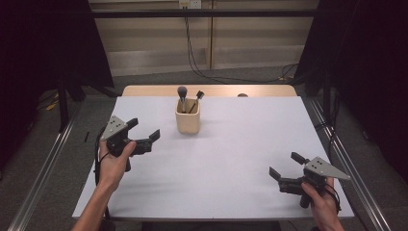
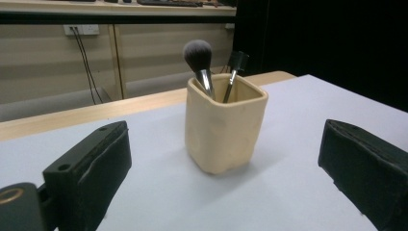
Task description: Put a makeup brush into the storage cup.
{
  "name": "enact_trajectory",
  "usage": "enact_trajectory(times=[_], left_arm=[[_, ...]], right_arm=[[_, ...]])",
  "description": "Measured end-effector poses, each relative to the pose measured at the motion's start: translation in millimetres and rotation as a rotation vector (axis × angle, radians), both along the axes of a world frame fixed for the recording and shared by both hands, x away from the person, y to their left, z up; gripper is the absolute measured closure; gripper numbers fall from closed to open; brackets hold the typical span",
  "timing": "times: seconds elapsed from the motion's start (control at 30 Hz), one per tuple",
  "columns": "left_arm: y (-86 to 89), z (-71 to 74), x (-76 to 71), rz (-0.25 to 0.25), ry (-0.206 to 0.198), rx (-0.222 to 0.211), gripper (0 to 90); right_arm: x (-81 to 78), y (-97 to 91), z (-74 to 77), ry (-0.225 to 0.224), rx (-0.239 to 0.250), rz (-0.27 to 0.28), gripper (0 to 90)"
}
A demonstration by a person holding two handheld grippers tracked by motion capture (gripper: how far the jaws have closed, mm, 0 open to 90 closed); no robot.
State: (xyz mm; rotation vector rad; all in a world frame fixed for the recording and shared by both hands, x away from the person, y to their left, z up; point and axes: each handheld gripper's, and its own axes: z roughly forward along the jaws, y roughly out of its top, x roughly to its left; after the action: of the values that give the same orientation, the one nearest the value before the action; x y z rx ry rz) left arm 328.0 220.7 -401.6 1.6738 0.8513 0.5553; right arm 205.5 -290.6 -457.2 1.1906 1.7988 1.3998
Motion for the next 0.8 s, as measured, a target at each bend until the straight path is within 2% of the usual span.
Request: enact_trajectory(times=[0.07,0.13,0.23,0.3,0.47,0.67,0.8], left_arm=[[-0.3,-2.3,-7.4,-0.004,-0.008,0.0,4.3],[0.3,-3.6,-13.9,0.013,-0.013,0.011,4.2],[3.0,-4.6,-22.4,0.004,-0.019,0.008,3.8],[6.8,-6.3,-28.4,-0.002,-0.034,0.03,3.4],[17.0,-13.6,-40.2,0.002,-0.046,0.04,3.5],[28.2,-23.4,-51.4,0.038,-0.024,0.045,3.5],[31.3,-26.1,-60.6,0.052,-0.011,0.032,3.5]], right_arm=[[-0.3,0.0,0.1,-0.001,0.0,0.002,0.5],[-0.4,0.0,0.1,0.0,0.001,0.002,0.6],[-0.7,0.2,-0.2,0.01,0.001,0.0,0.6],[-1.2,0.3,0.2,0.005,0.003,-0.001,0.7],[-1.4,0.6,0.3,0.002,0.001,-0.003,0.7],[-2.3,0.4,0.1,0.004,0.0,-0.004,0.6],[-2.6,-0.1,0.2,0.002,0.002,-0.007,0.7]])
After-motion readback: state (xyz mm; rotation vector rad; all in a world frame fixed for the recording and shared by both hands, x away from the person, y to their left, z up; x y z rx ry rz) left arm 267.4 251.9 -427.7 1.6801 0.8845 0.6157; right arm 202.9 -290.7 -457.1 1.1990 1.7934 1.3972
